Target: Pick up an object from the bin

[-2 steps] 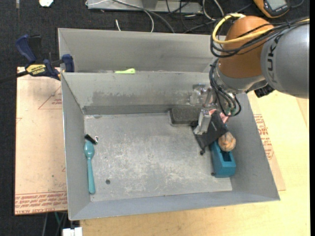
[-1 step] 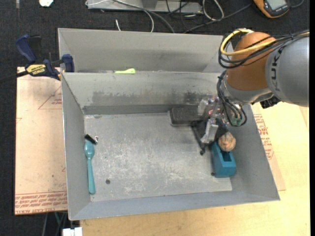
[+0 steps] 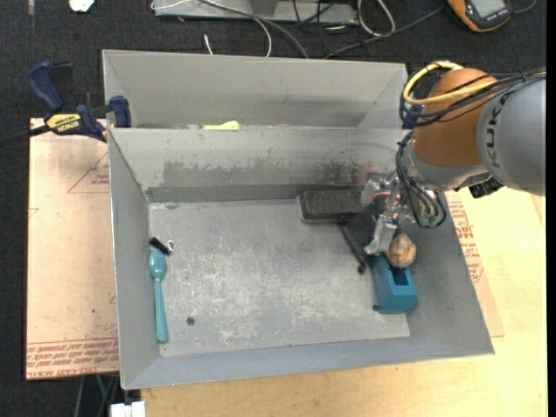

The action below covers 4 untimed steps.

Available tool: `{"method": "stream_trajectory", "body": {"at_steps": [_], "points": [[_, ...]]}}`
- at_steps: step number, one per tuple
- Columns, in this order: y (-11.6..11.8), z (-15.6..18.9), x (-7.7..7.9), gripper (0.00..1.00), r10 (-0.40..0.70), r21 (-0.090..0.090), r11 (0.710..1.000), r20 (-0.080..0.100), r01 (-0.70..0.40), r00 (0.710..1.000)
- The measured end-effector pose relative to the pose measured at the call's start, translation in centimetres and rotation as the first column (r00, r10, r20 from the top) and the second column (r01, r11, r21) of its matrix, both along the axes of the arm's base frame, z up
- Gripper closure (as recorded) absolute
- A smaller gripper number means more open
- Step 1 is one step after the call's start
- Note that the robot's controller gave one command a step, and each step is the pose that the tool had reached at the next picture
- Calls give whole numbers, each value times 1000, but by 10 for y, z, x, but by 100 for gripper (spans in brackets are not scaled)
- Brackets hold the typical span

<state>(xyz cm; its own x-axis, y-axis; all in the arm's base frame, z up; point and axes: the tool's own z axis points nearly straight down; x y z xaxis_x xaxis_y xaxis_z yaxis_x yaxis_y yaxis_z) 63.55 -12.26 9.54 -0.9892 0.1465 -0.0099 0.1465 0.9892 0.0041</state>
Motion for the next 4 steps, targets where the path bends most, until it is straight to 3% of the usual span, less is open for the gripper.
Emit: {"method": "stream_trajectory", "body": {"at_steps": [1, 2, 3, 4], "points": [[11, -17, 7, 100, 28, 0, 1000, 6, -28, 1000], [11, -17, 7, 100, 28, 0, 1000, 6, -28, 1000], [22, 42, 7, 100, 11, 1, 1000, -2, -11, 1000], [-2, 22, -29, 100, 314, -3, 949, 4, -314, 949]]}}
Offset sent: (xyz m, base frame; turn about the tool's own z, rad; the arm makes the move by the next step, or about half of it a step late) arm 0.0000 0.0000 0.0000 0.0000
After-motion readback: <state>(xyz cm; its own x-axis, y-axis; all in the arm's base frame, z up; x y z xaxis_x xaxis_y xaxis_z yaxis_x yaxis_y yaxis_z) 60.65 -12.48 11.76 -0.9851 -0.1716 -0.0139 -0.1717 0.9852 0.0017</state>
